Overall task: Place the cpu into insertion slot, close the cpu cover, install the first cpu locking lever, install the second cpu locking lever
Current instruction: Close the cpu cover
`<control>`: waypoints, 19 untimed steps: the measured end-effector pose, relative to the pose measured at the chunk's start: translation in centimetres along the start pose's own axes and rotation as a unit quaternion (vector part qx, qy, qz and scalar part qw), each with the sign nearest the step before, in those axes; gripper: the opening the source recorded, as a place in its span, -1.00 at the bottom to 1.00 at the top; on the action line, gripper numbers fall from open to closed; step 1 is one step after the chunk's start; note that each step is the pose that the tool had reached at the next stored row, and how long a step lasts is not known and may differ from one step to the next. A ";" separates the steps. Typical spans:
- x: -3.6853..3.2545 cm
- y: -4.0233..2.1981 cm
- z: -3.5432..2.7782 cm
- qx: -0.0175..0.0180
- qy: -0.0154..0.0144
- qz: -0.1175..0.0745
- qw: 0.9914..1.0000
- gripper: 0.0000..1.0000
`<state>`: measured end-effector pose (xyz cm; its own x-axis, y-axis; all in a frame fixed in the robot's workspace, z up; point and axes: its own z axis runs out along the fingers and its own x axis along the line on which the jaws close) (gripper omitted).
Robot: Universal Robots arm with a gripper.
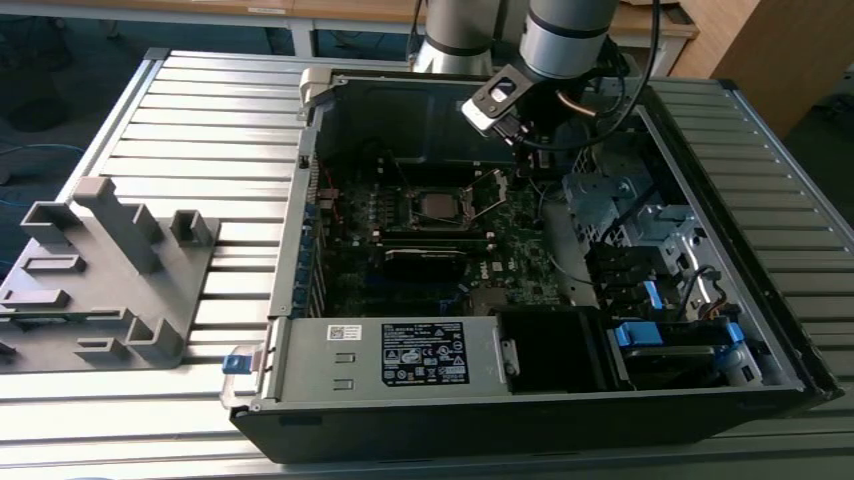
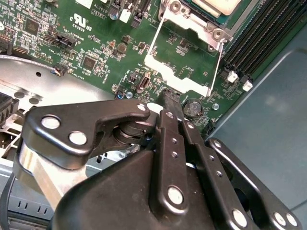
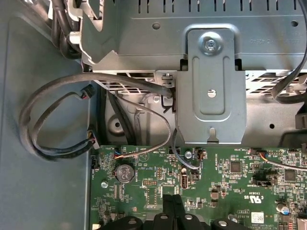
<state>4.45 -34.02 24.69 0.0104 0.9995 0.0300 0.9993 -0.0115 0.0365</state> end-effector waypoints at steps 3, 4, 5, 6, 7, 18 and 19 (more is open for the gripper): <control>0.00 -0.14 0.00 0.000 0.000 0.000 1.000 -0.79; 0.00 -0.18 -0.01 0.000 0.000 0.000 1.000 -0.79; 0.00 -0.23 -0.01 0.000 0.000 0.000 1.000 -0.79; 0.00 -0.30 -0.01 0.000 0.000 0.000 1.000 -0.79; 0.00 -0.42 -0.02 0.000 0.000 0.000 1.000 -0.79; -0.02 -1.58 -0.06 -0.001 0.000 0.000 1.000 -0.79; -0.02 -1.58 -0.06 -0.001 0.000 0.000 1.000 -0.79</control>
<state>2.86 -34.02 24.69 0.0104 0.9995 0.0300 0.9992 -0.0115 0.0378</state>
